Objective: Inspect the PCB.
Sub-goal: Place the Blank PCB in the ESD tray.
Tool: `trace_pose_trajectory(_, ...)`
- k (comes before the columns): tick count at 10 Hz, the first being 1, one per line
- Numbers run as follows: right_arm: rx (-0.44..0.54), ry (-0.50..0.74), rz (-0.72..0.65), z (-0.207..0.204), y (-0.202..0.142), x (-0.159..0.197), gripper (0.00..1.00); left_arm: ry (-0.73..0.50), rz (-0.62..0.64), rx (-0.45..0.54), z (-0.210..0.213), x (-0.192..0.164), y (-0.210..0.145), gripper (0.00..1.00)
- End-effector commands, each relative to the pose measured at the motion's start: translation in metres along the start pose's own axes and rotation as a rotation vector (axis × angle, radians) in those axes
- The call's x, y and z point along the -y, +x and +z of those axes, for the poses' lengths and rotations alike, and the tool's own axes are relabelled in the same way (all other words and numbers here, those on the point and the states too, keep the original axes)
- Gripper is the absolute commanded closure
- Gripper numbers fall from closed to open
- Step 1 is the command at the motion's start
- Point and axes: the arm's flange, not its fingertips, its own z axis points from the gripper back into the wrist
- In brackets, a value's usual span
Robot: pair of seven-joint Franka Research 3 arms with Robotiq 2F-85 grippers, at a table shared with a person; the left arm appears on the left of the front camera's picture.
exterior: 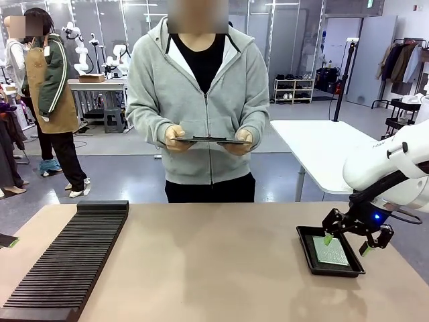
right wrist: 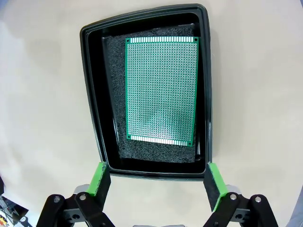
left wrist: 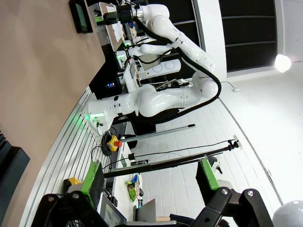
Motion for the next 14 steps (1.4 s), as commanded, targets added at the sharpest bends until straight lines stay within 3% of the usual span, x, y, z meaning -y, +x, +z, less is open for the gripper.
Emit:
trace_pose_trajectory(1, 0.014, 0.007, 0.004, -0.0028, 0.0017, 0.0, 0.0, 0.009, 0.016, -0.003, 0.0029, 0.003, 0.0033, 0.0)
trace_pose_trajectory(14, 0.014, 0.007, 0.004, -0.0028, 0.0017, 0.0, 0.0, 0.009, 0.016, -0.003, 0.0029, 0.003, 0.0033, 0.0)
